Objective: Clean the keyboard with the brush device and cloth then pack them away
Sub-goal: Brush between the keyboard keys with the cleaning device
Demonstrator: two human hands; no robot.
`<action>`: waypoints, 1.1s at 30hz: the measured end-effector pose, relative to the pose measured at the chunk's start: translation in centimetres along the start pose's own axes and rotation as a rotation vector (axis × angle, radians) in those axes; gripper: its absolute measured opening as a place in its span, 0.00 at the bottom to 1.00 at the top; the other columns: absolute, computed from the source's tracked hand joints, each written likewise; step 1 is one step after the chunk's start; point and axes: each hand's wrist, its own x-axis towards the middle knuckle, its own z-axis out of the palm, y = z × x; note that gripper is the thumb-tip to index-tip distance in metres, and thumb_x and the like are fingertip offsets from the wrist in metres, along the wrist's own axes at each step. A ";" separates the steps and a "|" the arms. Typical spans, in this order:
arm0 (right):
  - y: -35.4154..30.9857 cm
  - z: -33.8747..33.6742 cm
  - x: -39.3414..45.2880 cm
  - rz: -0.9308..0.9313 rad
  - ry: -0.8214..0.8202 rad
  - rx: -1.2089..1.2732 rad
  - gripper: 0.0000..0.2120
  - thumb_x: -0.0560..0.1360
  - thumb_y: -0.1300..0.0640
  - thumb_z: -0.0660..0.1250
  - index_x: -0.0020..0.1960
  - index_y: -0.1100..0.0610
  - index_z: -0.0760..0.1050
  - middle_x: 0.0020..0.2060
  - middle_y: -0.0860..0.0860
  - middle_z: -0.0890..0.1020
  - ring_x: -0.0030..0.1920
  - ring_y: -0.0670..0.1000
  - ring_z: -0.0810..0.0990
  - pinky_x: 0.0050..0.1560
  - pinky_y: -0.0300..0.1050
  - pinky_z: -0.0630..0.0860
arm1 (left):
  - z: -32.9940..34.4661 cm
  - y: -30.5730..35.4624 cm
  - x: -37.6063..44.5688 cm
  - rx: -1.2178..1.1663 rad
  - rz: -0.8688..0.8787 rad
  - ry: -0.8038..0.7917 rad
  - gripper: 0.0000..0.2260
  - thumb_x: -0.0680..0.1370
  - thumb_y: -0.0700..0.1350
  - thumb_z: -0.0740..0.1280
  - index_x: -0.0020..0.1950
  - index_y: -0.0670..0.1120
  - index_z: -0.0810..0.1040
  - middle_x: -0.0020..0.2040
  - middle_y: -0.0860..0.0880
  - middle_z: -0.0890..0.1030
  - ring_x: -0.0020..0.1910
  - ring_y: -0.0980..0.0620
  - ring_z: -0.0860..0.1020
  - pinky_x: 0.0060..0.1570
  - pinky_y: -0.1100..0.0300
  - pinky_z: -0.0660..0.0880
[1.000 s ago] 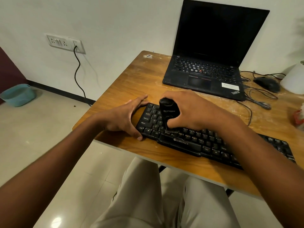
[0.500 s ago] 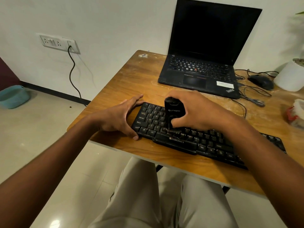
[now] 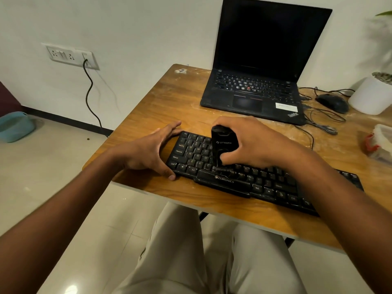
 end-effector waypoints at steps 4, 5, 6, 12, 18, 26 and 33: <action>-1.5 1.3 1.3 -0.110 0.162 0.179 0.22 0.71 0.58 0.78 0.60 0.49 0.73 0.47 0.46 0.79 0.43 0.45 0.81 0.36 0.37 0.79 | 0.0 0.1 0.0 0.003 -0.008 0.005 0.68 0.53 0.62 0.88 0.79 0.75 0.43 0.83 0.56 0.59 0.83 0.46 0.55 0.80 0.38 0.59; -1.7 2.0 1.7 -0.141 0.174 0.202 0.23 0.71 0.58 0.78 0.60 0.48 0.72 0.47 0.45 0.79 0.44 0.43 0.80 0.37 0.35 0.78 | 0.0 0.1 -0.1 0.007 -0.009 0.008 0.67 0.53 0.62 0.88 0.78 0.76 0.43 0.83 0.56 0.59 0.83 0.46 0.55 0.80 0.39 0.58; -1.9 2.8 2.0 -0.160 0.167 0.210 0.23 0.71 0.58 0.78 0.60 0.47 0.72 0.47 0.45 0.79 0.44 0.42 0.80 0.39 0.35 0.78 | 0.0 0.1 -0.1 0.009 -0.010 0.011 0.67 0.53 0.62 0.88 0.78 0.77 0.43 0.82 0.56 0.59 0.82 0.47 0.55 0.80 0.39 0.58; -0.2 1.5 1.0 -0.070 0.013 0.047 0.22 0.70 0.55 0.79 0.59 0.46 0.73 0.47 0.43 0.79 0.45 0.43 0.80 0.41 0.40 0.81 | 0.0 0.3 -0.1 0.000 -0.020 0.001 0.68 0.54 0.59 0.88 0.79 0.74 0.43 0.83 0.56 0.58 0.83 0.46 0.54 0.80 0.39 0.57; -0.5 0.7 1.0 -0.074 0.092 0.114 0.21 0.70 0.57 0.79 0.59 0.50 0.74 0.47 0.46 0.80 0.43 0.47 0.81 0.38 0.45 0.82 | 0.0 0.3 -0.1 0.003 -0.028 0.004 0.69 0.52 0.62 0.87 0.79 0.75 0.43 0.83 0.56 0.58 0.83 0.45 0.54 0.80 0.38 0.57; -1.3 3.6 2.6 -0.120 0.145 0.128 0.23 0.70 0.55 0.78 0.61 0.47 0.73 0.47 0.45 0.80 0.44 0.45 0.81 0.39 0.41 0.81 | 0.1 0.0 0.1 -0.009 -0.029 0.005 0.68 0.53 0.61 0.88 0.78 0.77 0.44 0.83 0.55 0.59 0.83 0.45 0.55 0.79 0.37 0.59; -0.3 -0.2 1.0 -0.011 0.014 -0.011 0.21 0.71 0.56 0.79 0.59 0.49 0.74 0.47 0.46 0.79 0.43 0.48 0.81 0.38 0.49 0.83 | 0.0 0.1 0.1 -0.009 -0.039 0.005 0.68 0.52 0.61 0.88 0.77 0.77 0.43 0.83 0.55 0.57 0.83 0.45 0.54 0.79 0.37 0.58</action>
